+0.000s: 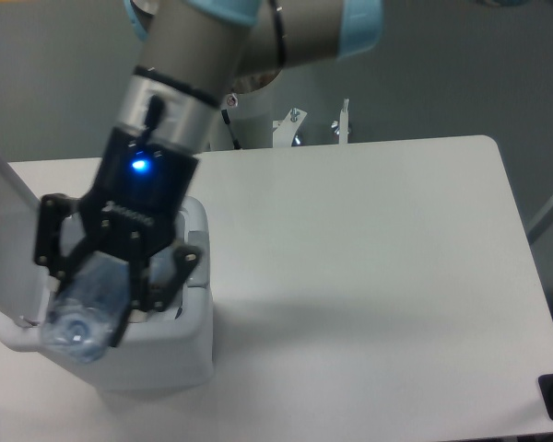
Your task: Place the trash in the trash can
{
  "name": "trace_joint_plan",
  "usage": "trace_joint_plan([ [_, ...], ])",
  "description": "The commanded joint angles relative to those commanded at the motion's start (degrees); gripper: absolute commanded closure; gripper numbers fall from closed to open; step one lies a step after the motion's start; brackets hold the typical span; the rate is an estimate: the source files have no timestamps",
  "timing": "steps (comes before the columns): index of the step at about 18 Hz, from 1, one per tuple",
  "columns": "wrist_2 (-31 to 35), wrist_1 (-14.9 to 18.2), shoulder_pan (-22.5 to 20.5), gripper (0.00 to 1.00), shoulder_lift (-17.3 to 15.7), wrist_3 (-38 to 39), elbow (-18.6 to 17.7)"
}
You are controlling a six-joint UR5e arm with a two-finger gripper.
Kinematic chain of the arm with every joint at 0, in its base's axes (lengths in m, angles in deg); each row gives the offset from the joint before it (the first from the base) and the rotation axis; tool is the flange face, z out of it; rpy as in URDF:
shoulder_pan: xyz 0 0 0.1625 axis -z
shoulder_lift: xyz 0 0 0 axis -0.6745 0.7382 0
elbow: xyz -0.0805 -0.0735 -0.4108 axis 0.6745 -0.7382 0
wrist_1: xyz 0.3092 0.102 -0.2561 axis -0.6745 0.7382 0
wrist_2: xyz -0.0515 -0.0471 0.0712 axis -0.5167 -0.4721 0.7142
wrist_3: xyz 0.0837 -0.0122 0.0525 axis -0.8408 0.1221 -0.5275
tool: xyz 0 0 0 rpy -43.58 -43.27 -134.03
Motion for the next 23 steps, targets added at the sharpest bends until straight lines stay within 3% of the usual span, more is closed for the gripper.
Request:
trace_joint_plan([
  [13, 0.0, 0.0, 0.18, 0.36, -0.7, -4.92, -7.3],
  [20, 0.0, 0.0, 0.09, 0.0, -0.97, -4.92, -7.39],
  [23, 0.0, 0.0, -1.22, 0.0, -1.31, -4.92, -7.21],
])
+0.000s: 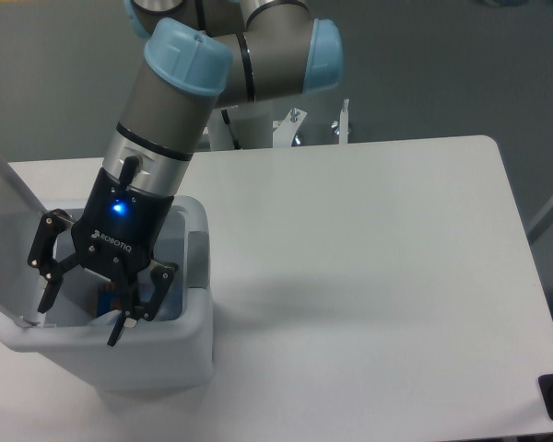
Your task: Place the trash in the trash can
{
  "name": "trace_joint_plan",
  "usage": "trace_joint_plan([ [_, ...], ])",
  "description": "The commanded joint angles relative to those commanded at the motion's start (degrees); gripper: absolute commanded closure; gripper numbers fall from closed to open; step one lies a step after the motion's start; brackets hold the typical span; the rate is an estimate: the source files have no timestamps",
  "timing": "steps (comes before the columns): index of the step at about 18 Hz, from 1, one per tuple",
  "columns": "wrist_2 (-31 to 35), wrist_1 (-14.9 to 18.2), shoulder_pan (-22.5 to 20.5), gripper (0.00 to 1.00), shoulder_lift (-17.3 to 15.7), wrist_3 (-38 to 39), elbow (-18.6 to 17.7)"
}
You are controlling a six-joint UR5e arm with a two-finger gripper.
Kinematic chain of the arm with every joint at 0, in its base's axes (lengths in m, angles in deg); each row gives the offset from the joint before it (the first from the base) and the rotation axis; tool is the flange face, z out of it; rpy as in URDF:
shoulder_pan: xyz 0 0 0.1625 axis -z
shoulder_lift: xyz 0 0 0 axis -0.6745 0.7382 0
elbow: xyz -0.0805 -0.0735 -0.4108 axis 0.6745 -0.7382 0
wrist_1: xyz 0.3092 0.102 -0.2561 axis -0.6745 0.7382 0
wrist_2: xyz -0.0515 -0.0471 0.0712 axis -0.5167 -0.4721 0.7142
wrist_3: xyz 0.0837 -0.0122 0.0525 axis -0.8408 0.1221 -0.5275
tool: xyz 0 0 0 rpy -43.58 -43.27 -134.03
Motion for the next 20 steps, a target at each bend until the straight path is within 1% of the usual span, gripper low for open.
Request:
trace_joint_plan([
  [3, 0.09, 0.0, -4.91, 0.0, -2.9, 0.09, 0.09],
  [5, 0.09, 0.0, -9.3, 0.0, -3.34, 0.0, 0.44],
  [8, 0.18, 0.17, -15.54, 0.0, -3.17, -0.17, 0.62],
  [10, 0.18, 0.09, -19.33, 0.0, -3.25, -1.4, 0.62],
  [12, 0.09, 0.09, -22.58, 0.0, -3.25, -4.55, 1.14],
  [13, 0.17, 0.26, -23.55, 0.0, -3.17, -6.22, 1.93],
  [15, 0.18, 0.61, -25.66, 0.0, -2.9, -7.03, 3.16],
  [17, 0.35, 0.61, -27.77, 0.0, -2.82, -9.83, 3.25],
  [20, 4.29, 1.31, -29.97, 0.0, -2.99, -16.94, 2.99],
])
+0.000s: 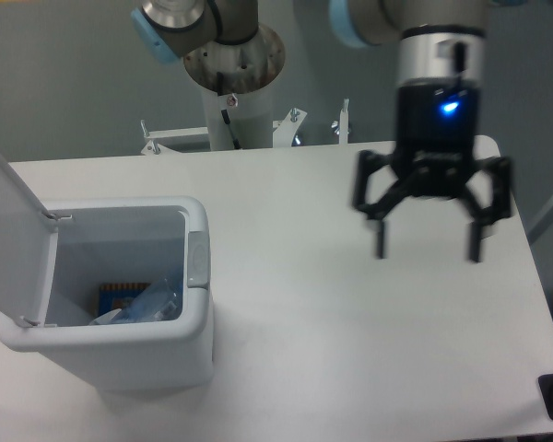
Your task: Place the trash in the trash can
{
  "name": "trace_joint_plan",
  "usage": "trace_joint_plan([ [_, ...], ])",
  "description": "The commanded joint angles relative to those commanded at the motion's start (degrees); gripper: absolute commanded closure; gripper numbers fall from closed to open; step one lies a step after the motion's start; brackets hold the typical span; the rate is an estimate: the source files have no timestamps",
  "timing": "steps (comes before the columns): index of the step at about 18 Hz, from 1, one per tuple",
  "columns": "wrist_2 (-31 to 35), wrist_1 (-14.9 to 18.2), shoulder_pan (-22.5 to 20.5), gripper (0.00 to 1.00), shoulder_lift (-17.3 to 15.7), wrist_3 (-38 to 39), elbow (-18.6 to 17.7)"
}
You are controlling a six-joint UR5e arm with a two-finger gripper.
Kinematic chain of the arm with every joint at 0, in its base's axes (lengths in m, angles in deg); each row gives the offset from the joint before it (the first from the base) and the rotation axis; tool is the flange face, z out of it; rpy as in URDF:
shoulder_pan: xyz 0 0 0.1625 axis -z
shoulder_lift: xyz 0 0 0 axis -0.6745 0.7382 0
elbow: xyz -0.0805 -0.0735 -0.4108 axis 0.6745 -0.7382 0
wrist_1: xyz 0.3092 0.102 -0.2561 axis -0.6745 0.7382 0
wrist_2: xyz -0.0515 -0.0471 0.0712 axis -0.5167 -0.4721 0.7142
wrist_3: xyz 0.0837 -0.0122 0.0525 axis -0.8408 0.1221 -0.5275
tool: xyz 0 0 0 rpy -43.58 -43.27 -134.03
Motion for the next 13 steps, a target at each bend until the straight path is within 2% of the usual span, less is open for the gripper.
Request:
trace_joint_plan([
  [6, 11.59, 5.62, -0.71, 0.0, -0.7, -16.78, -0.35],
  [8, 15.47, 9.47, -0.62, 0.0, -1.31, -21.88, -0.26],
  [11, 16.62, 15.02, -0.88, 0.0, -2.11, -29.35, 0.26],
  [13, 17.41, 17.05, -1.23, 0.0, -2.99, -34.8, -0.35],
])
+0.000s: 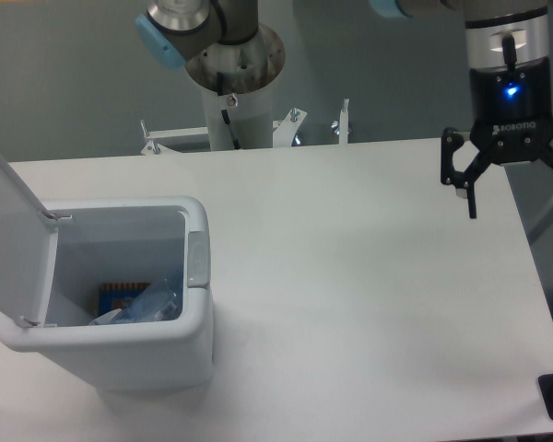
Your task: Place the trash in the trash can
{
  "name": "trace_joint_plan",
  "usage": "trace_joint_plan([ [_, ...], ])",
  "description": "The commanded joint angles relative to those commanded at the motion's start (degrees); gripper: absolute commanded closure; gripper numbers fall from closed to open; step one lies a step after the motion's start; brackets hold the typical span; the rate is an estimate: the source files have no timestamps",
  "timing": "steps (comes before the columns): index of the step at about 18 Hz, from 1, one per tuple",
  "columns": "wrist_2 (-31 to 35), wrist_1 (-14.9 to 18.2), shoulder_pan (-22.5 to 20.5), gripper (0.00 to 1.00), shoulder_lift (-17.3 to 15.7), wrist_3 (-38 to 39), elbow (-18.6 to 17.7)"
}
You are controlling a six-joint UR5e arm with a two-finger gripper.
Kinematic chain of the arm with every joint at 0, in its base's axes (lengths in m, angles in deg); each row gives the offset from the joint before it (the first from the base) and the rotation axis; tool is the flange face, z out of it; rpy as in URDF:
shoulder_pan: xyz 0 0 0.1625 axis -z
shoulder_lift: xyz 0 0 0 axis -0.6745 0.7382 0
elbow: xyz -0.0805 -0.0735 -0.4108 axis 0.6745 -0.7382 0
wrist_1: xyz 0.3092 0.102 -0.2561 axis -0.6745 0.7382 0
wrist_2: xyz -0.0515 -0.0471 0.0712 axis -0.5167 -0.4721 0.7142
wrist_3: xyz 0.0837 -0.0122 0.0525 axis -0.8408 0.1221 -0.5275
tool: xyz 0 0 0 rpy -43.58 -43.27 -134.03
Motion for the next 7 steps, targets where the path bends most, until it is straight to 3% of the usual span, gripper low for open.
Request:
trace_joint_plan([
  [3, 4.2, 3.77, -0.18, 0.0, -0.97, -5.46, 0.09],
  [7, 6.95, 4.58, 0.26, 0.0, -1.32, -7.59, 0.44],
])
